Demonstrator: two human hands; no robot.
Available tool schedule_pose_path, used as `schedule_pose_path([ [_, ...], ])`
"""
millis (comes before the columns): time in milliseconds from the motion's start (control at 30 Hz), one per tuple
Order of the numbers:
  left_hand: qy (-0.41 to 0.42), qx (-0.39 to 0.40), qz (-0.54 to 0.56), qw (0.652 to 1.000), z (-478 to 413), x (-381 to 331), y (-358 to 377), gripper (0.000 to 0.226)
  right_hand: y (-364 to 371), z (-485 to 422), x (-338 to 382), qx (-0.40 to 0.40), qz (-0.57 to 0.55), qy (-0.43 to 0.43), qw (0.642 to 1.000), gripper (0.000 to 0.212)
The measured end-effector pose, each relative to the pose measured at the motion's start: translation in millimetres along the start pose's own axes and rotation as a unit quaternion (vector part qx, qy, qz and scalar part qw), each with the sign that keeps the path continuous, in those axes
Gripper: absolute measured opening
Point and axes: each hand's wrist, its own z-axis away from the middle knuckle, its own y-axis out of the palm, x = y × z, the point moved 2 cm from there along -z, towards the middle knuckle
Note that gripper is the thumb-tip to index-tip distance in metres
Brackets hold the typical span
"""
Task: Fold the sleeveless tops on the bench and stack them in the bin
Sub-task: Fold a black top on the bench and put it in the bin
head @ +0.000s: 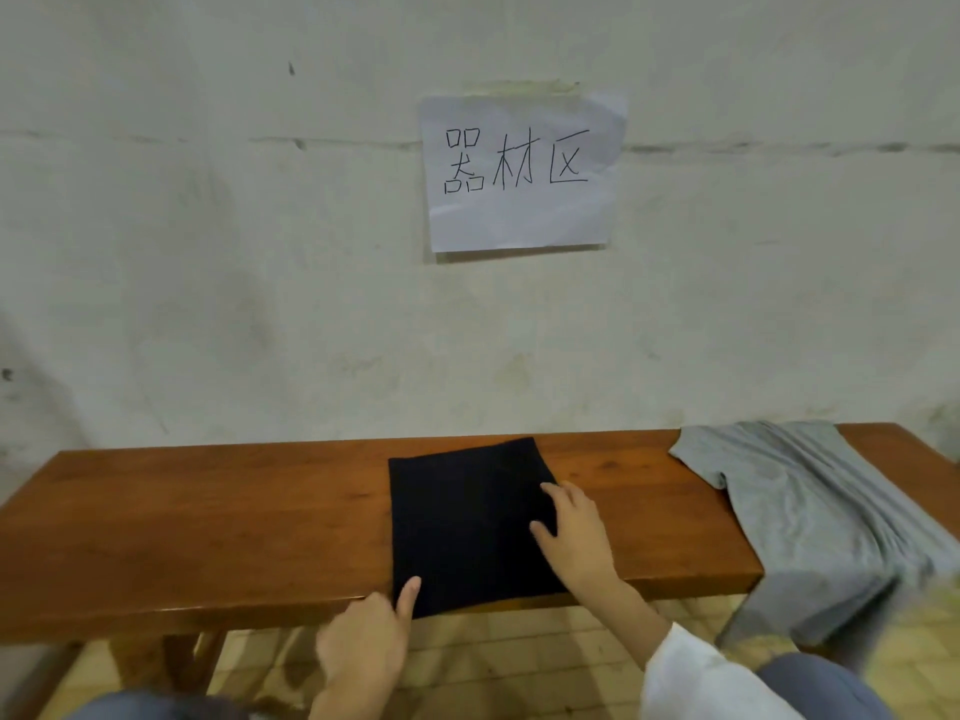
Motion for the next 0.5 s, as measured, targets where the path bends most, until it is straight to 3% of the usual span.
schedule_pose_path([
  [67, -0.024, 0.097, 0.154, 0.983, 0, 2, 10, 0.066, -8, 1, -10, -0.027, -0.018, 0.081, 0.996, 0.053],
  [100, -0.040, 0.138, 0.264, 0.954, 2, 3, 12, 0.064, -9, 1, -14, -0.006, -0.020, 0.115, 0.993, 0.054],
  [200, -0.139, 0.174, 0.540, 0.812, 1, 8, 12, 0.040, -7, -5, -19, 0.058, -0.006, 0.161, 0.985, 0.050],
  [367, -0.163, 0.234, 0.732, 0.619, -3, 3, -2, 0.049, -10, -5, -7, 0.021, -0.113, 0.153, 0.981, 0.024],
  [433, -0.166, 0.235, 0.763, 0.578, -3, 0, -8, 0.053, -9, -2, -3, 0.008, -0.190, 0.147, 0.971, 0.037],
  [500, -0.152, 0.256, 0.761, 0.577, -2, -4, -13, 0.050, -12, 4, 0, 0.020, -0.255, 0.130, 0.958, 0.062],
])
